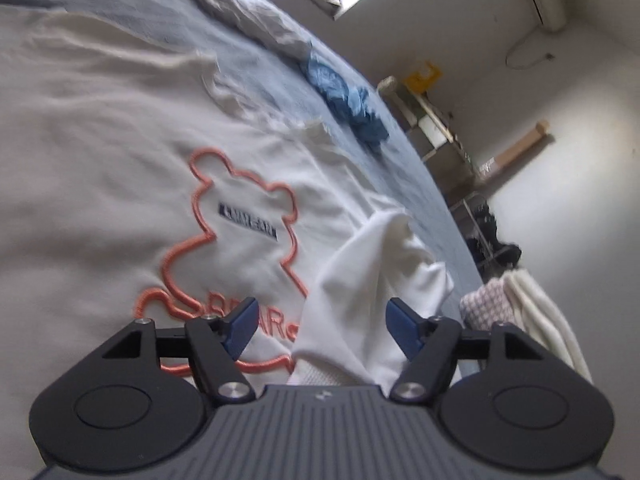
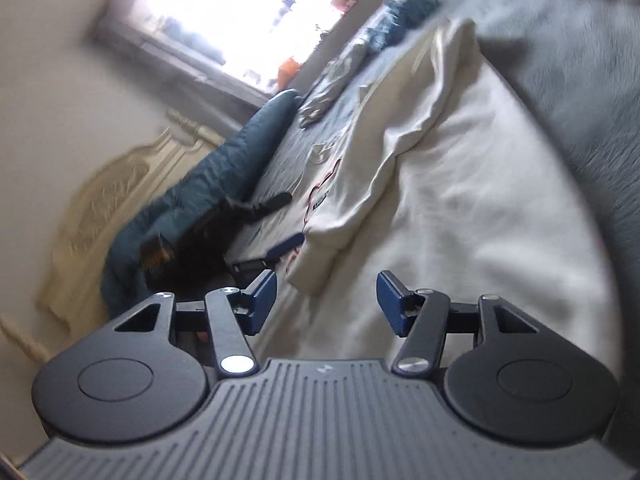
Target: Fold clothes
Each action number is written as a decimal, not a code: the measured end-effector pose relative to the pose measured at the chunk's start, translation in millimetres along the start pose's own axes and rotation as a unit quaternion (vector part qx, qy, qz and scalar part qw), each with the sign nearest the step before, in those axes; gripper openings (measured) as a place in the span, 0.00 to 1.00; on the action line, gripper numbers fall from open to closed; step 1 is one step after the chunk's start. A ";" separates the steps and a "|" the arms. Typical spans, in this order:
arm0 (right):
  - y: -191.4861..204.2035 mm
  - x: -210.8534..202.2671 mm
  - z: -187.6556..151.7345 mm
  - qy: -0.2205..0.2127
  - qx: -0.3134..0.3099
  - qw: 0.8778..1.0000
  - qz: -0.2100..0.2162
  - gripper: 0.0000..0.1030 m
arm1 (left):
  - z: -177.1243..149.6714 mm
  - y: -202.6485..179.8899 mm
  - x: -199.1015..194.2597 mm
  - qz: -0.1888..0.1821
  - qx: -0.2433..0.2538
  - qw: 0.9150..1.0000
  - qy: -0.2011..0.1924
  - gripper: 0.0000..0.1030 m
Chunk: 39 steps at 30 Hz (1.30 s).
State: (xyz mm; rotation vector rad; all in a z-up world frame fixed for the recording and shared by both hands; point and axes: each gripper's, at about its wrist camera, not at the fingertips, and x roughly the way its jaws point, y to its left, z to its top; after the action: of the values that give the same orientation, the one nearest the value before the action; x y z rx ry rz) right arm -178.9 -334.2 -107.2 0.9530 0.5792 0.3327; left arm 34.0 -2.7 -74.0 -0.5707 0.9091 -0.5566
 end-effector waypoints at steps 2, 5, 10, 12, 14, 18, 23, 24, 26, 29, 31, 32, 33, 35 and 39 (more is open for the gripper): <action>-0.8 3.9 -1.3 0.000 0.022 1.000 0.003 0.53 | -1.7 -2.4 8.3 0.000 0.007 1.000 0.020 0.67; -2.8 6.2 -7.4 0.008 0.043 0.999 0.007 0.53 | -2.2 -11.1 11.4 0.000 0.027 0.999 0.044 0.27; -5.1 11.9 -11.8 0.014 0.046 0.999 -0.006 0.53 | -2.0 -24.3 2.9 -0.029 0.013 0.998 0.051 0.15; -5.7 16.4 -10.4 0.011 0.052 0.999 0.001 0.53 | 0.9 -27.2 -0.9 -0.052 -0.018 0.997 0.057 0.13; -6.7 21.1 -8.5 0.003 0.061 0.998 0.010 0.53 | 2.9 -32.5 -4.0 -0.078 -0.047 0.994 0.057 0.09; -17.7 28.5 -7.0 -0.042 0.117 0.989 0.082 0.67 | 7.9 -45.7 -6.6 -0.141 -0.107 0.983 0.051 0.08; -44.3 37.9 -12.2 -0.076 0.224 0.962 0.138 0.72 | 11.9 -80.5 -12.6 -0.099 -0.041 0.994 0.028 0.15; -47.3 37.3 -13.8 -0.078 0.232 0.959 0.143 0.72 | 11.7 -85.4 -14.4 -0.083 -0.018 0.996 0.026 0.22; -48.4 34.7 -15.4 -0.077 0.227 0.960 0.148 0.72 | 9.0 -90.3 -19.9 -0.045 0.046 0.998 0.015 0.41; -46.9 34.4 -14.9 -0.069 0.210 0.965 0.142 0.72 | 0.2 -83.7 -22.5 0.034 0.118 0.992 -0.001 0.59; -44.7 38.3 -14.1 -0.062 0.200 0.969 0.133 0.72 | -6.3 -74.4 -20.0 0.082 0.145 0.986 -0.001 0.58; -42.3 40.5 -13.2 -0.059 0.193 0.971 0.129 0.72 | -8.5 -66.4 -14.5 0.094 0.143 0.985 0.007 0.58; -39.1 43.4 -12.7 -0.054 0.186 0.973 0.124 0.72 | -10.1 -59.0 -9.9 0.096 0.138 0.986 0.018 0.57; -32.1 47.9 -11.4 -0.046 0.171 0.978 0.112 0.72 | -12.1 -49.1 -2.9 0.090 0.125 0.988 0.032 0.48; -22.3 50.8 -9.6 -0.042 0.149 0.984 0.094 0.72 | -10.9 -44.8 -3.4 0.054 0.088 0.994 0.034 0.13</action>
State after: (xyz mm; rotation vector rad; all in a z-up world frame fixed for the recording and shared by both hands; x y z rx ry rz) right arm -143.6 -314.1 -146.2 1.3083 0.4699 0.3789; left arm 14.1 -35.0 -47.6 -0.3424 0.9390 -0.5546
